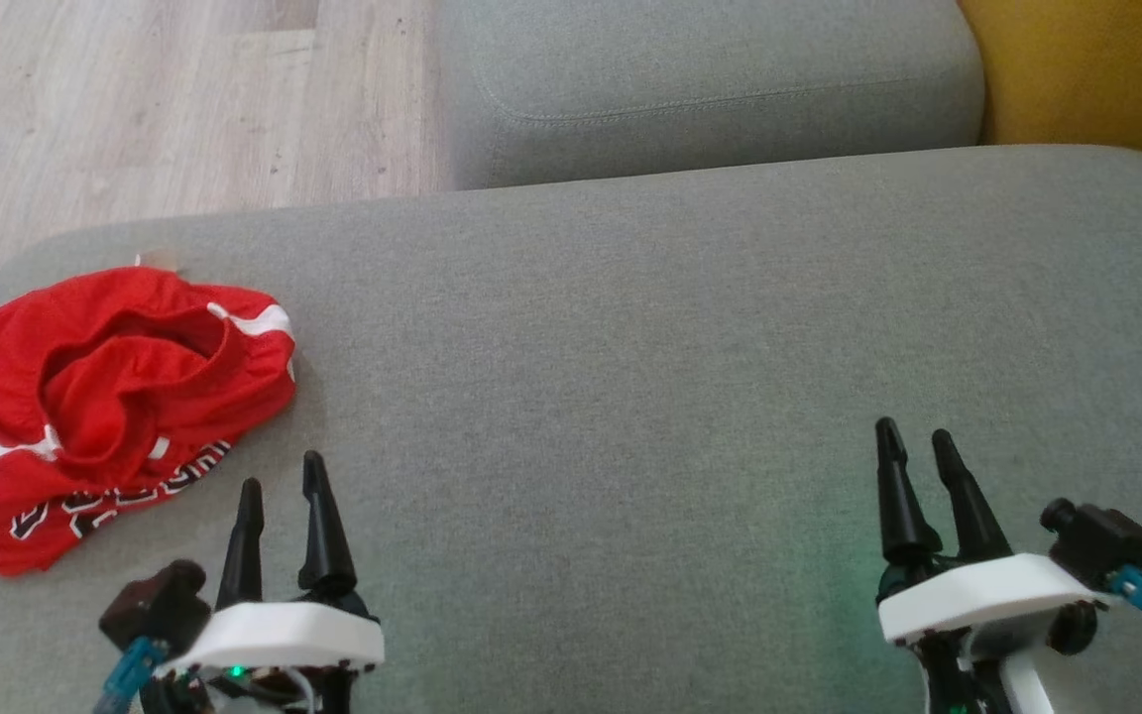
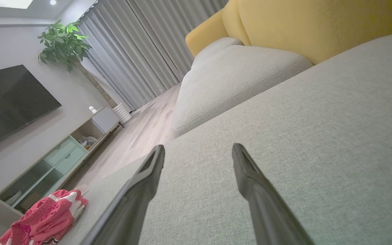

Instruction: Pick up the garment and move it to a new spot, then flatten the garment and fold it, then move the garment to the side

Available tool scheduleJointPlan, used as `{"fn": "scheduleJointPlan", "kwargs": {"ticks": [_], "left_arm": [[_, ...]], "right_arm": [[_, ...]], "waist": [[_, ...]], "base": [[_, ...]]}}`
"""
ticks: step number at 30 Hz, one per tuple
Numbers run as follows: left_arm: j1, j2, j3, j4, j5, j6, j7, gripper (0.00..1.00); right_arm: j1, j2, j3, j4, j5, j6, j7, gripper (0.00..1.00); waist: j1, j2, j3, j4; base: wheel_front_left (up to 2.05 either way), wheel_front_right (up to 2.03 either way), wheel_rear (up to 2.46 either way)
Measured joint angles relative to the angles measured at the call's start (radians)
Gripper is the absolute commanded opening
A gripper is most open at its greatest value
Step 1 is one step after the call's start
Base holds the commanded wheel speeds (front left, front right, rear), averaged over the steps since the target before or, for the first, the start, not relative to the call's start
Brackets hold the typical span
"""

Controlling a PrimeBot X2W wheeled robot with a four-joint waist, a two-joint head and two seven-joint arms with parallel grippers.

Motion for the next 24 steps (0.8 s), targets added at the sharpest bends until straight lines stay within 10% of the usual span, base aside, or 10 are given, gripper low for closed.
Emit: {"fn": "scheduleJointPlan", "kwargs": {"ticks": [24], "left_arm": [[0.000,0.001,-0.067,0.015,0.289,0.056,-0.070,1.00]], "right_arm": [[0.000,-0.001,0.033,0.003,-0.295,0.000,-0.069,1.00]], "waist": [[0.0000,0.0000,-0.019,0.017]], "base": [[0.00,0.00,0.00]]}}
